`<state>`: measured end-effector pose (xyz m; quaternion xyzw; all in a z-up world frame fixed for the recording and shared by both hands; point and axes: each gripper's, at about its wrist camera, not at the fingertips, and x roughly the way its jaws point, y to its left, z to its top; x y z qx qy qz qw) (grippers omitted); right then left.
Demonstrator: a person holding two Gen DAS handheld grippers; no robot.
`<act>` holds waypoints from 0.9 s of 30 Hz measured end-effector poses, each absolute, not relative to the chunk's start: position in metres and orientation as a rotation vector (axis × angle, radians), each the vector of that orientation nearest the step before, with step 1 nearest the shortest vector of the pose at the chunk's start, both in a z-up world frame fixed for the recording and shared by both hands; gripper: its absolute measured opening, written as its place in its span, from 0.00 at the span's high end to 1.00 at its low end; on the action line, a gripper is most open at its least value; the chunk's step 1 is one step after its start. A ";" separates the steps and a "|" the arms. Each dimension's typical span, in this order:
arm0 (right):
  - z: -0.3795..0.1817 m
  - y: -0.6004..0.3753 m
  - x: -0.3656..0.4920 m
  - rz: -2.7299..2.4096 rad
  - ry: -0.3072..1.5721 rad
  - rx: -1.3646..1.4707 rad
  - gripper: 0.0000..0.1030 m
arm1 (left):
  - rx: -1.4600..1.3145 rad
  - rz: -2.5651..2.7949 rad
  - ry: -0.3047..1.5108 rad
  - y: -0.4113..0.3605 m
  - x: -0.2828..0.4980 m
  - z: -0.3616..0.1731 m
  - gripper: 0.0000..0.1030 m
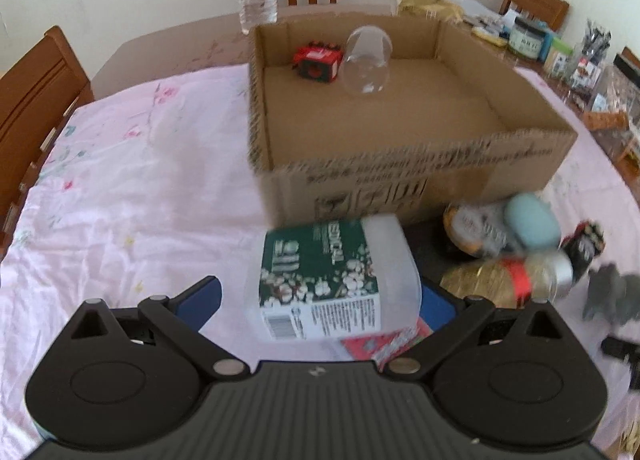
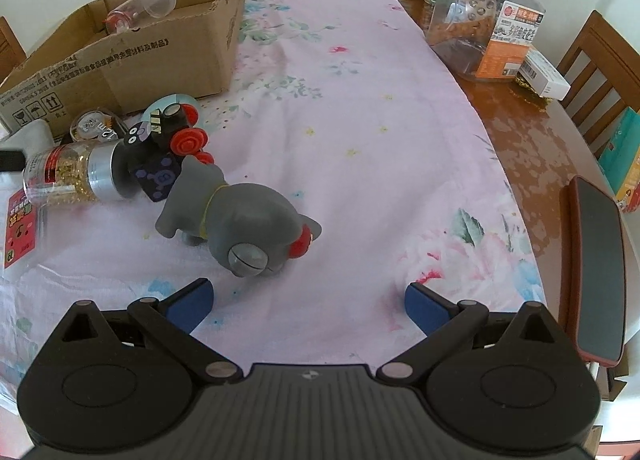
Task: Organize rigid objects
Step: 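Grasp the gray elephant with the right gripper while the left gripper grasps the white bottle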
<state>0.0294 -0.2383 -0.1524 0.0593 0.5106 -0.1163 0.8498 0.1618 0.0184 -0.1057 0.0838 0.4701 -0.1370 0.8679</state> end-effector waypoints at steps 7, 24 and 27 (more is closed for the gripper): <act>-0.153 -0.237 0.029 -0.251 1.081 0.128 0.00 | 0.190 -0.311 0.972 0.023 0.159 -0.108 0.04; -0.137 -0.203 0.059 -0.313 1.038 0.217 0.00 | 0.185 -0.332 0.949 0.020 0.169 -0.105 0.08; -0.139 -0.203 0.068 -0.392 1.035 0.202 0.02 | 0.185 -0.337 0.950 0.019 0.169 -0.104 0.08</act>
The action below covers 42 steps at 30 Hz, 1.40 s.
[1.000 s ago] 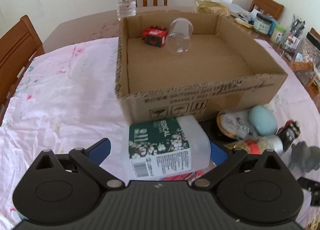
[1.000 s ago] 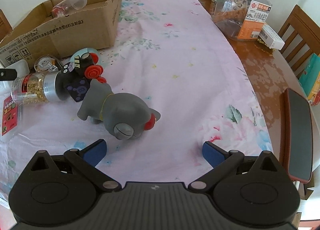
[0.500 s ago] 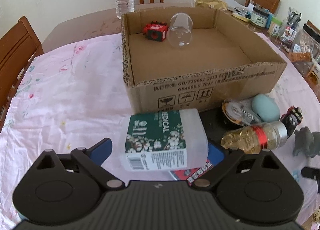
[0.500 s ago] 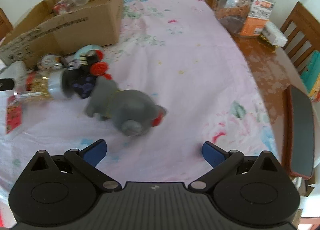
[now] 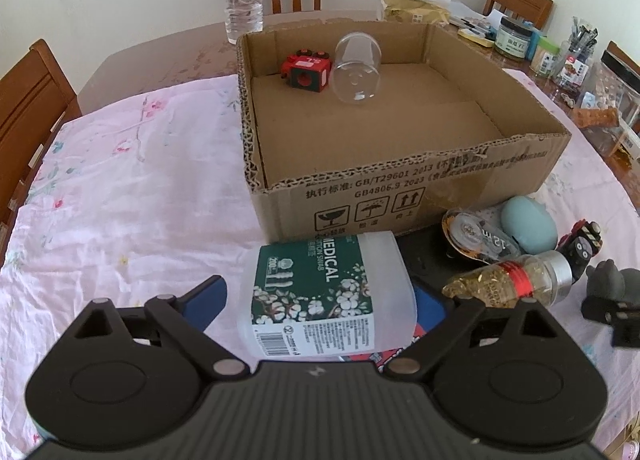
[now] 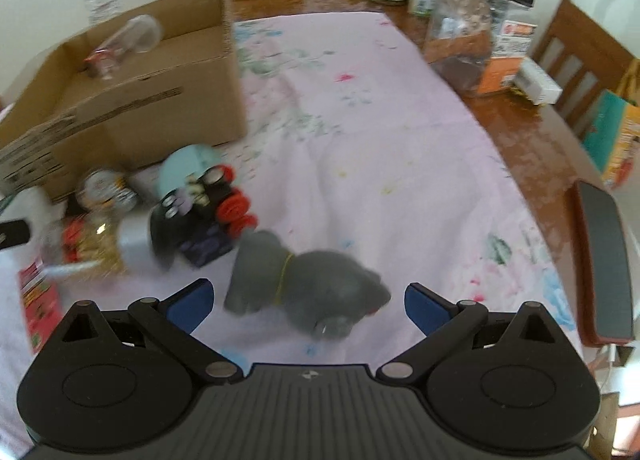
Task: Organize rigid objects
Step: 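Grasp the gray elephant with the right gripper while the left gripper grasps the white bottle, then carry the white bottle into the box and open the left gripper while the right carries the elephant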
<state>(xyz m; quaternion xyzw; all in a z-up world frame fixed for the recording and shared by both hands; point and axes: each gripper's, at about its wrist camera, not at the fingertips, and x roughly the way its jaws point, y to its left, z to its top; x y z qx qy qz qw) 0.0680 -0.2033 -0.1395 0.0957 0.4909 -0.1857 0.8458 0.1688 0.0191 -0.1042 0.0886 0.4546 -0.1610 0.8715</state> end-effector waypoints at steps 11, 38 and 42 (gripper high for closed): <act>-0.144 -0.201 0.077 -0.436 1.071 0.220 0.21 | 0.179 -0.368 0.965 0.017 0.178 -0.105 0.17; -0.096 -0.200 0.071 -0.195 1.057 0.070 0.24 | 0.292 -0.567 0.914 0.030 0.160 -0.060 0.20; -0.082 -0.197 0.074 -0.158 1.039 0.031 0.24 | 0.305 -0.594 0.889 0.030 0.156 -0.046 0.20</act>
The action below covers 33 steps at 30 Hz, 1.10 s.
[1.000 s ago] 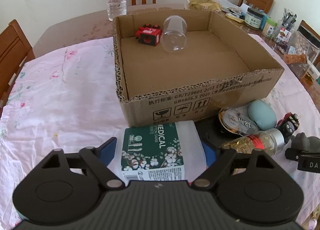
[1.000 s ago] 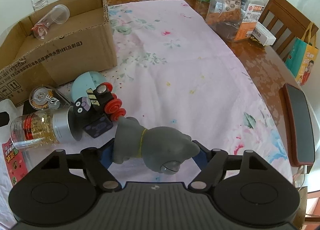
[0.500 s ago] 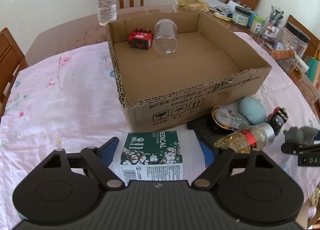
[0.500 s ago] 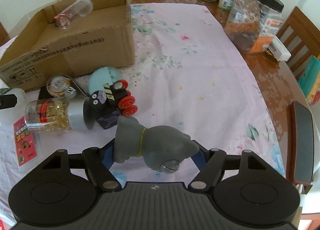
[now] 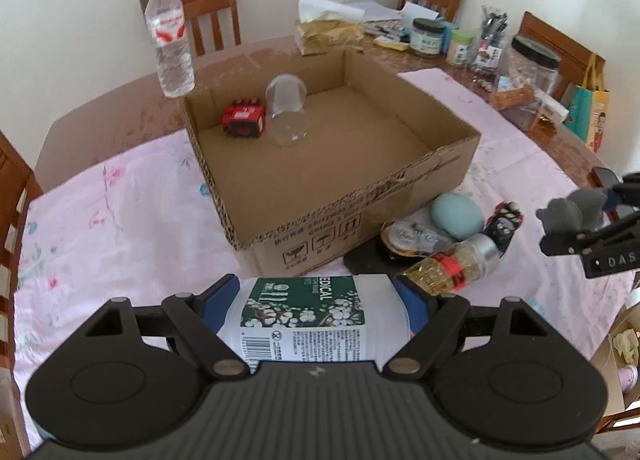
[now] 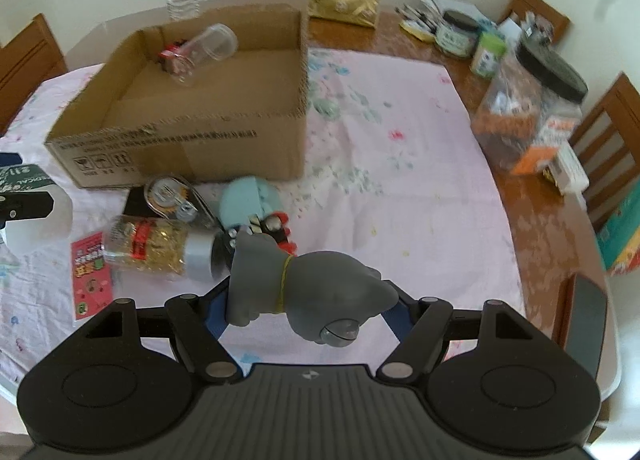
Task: Organize rigid objects
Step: 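Carry the white bottle into the box and open the left gripper while the right carries the elephant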
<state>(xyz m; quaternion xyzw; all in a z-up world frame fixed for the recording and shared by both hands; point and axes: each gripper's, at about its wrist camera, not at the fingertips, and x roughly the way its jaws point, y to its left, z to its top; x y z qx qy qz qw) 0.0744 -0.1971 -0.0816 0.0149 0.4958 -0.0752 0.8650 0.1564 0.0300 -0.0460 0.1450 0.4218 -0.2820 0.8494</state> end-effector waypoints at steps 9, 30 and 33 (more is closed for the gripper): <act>-0.048 -0.195 0.094 -0.020 0.981 -0.011 0.24 | 0.302 -0.599 0.843 0.019 0.158 -0.014 0.20; -0.018 -0.205 0.176 0.179 0.889 -0.094 0.24 | 0.262 -0.463 0.729 -0.028 0.243 -0.015 0.16; -0.021 -0.205 0.183 0.191 0.897 -0.105 0.24 | 0.259 -0.424 0.738 -0.025 0.244 -0.022 0.07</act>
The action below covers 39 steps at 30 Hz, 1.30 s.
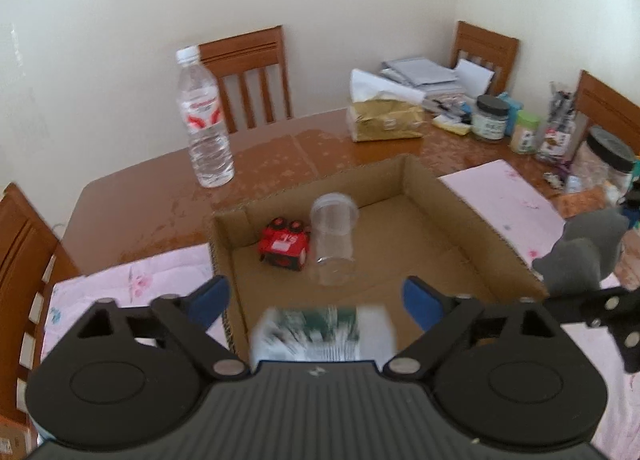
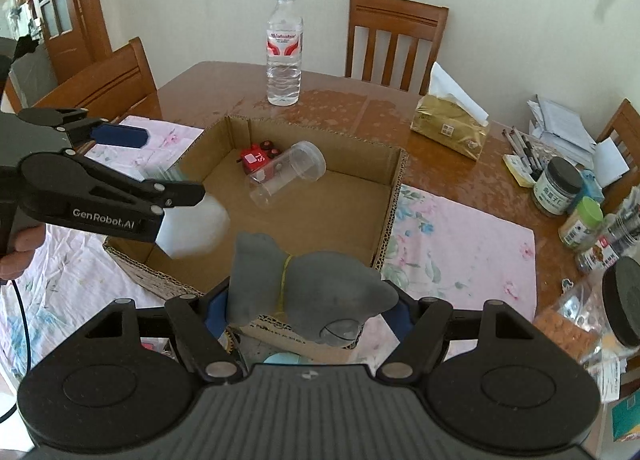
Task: Organize rigid objects
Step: 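Carry the white bottle into the box and open the left gripper while the right carries the elephant, then lower the gray elephant into the box and open the right gripper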
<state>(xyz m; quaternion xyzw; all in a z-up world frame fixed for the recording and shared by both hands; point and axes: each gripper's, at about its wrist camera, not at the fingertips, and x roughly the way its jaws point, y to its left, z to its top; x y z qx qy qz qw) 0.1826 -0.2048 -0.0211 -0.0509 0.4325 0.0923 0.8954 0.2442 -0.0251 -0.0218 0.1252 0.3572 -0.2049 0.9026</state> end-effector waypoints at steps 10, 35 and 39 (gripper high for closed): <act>-0.025 -0.202 0.206 0.231 0.905 -0.125 0.23 | 0.217 -0.334 0.792 0.000 0.211 -0.030 0.06; -0.023 -0.185 0.296 0.159 0.844 -0.172 0.00 | 0.095 -0.086 0.815 0.061 0.155 -0.033 0.05; -0.024 -0.185 0.283 0.162 0.848 -0.174 0.00 | 0.098 -0.091 0.822 0.063 0.153 -0.036 0.05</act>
